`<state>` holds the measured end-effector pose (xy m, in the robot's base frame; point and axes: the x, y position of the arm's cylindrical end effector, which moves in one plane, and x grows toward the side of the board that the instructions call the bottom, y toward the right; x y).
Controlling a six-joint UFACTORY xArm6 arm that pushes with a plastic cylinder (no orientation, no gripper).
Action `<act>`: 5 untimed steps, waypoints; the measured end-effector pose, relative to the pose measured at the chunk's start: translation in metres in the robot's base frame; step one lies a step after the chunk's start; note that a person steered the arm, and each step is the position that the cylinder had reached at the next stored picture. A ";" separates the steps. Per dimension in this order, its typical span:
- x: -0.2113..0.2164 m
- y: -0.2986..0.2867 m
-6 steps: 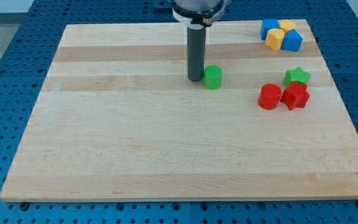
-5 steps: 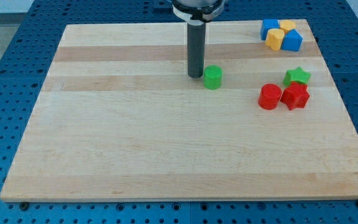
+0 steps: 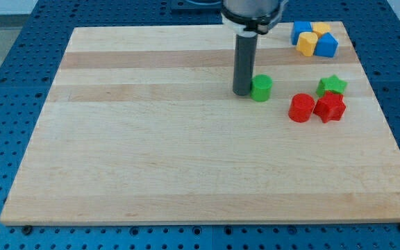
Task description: Place the green circle above the red circle
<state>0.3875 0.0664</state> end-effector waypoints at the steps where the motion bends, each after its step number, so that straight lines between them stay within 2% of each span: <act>1: 0.000 0.017; 5: 0.000 0.052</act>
